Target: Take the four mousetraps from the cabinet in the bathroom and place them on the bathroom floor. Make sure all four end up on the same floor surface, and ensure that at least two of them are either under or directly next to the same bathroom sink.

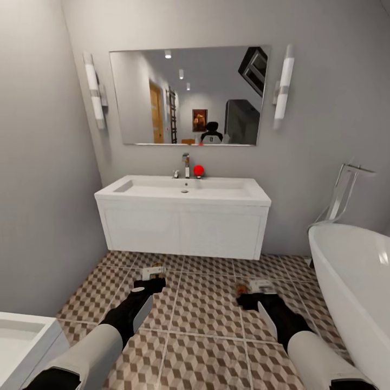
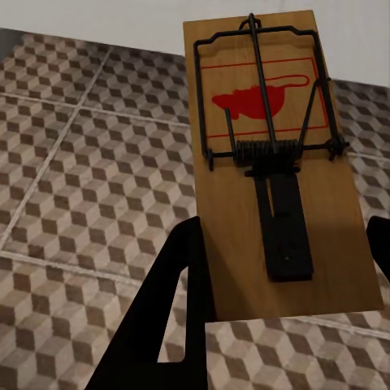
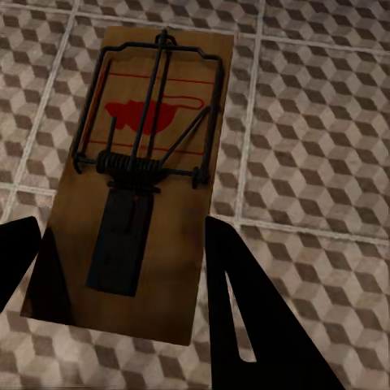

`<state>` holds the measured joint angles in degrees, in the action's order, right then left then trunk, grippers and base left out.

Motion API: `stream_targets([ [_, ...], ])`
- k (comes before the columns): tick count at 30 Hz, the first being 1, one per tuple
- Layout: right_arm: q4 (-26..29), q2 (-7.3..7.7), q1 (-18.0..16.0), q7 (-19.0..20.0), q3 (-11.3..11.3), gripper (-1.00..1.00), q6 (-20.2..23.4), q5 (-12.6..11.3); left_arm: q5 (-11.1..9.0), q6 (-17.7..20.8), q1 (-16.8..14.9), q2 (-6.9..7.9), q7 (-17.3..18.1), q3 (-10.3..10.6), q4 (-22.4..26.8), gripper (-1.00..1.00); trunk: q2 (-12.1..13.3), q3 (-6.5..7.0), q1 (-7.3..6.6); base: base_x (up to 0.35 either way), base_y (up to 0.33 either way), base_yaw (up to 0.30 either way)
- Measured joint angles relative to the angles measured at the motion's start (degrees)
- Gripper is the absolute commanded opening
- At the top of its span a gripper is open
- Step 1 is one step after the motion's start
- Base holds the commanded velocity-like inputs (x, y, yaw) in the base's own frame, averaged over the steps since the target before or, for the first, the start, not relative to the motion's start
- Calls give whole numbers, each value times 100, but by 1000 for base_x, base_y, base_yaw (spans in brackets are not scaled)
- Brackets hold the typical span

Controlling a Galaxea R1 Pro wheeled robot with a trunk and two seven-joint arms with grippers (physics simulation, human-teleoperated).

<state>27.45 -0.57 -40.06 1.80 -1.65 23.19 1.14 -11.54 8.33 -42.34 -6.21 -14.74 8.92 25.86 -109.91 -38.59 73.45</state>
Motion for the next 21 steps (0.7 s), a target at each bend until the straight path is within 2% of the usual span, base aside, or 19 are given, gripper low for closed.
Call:
stream_targets([
  [4,-98,19,0,255,0,-100,-63,-4,0,-7,0,1,-5,0,3,-100,-160,-72,88,0,0,0],
  [21,-128,37,0,312,5,-100,-204,-12,1,-11,0,-8,-7,6,4,-100,-842,-377,461,0,0,0],
])
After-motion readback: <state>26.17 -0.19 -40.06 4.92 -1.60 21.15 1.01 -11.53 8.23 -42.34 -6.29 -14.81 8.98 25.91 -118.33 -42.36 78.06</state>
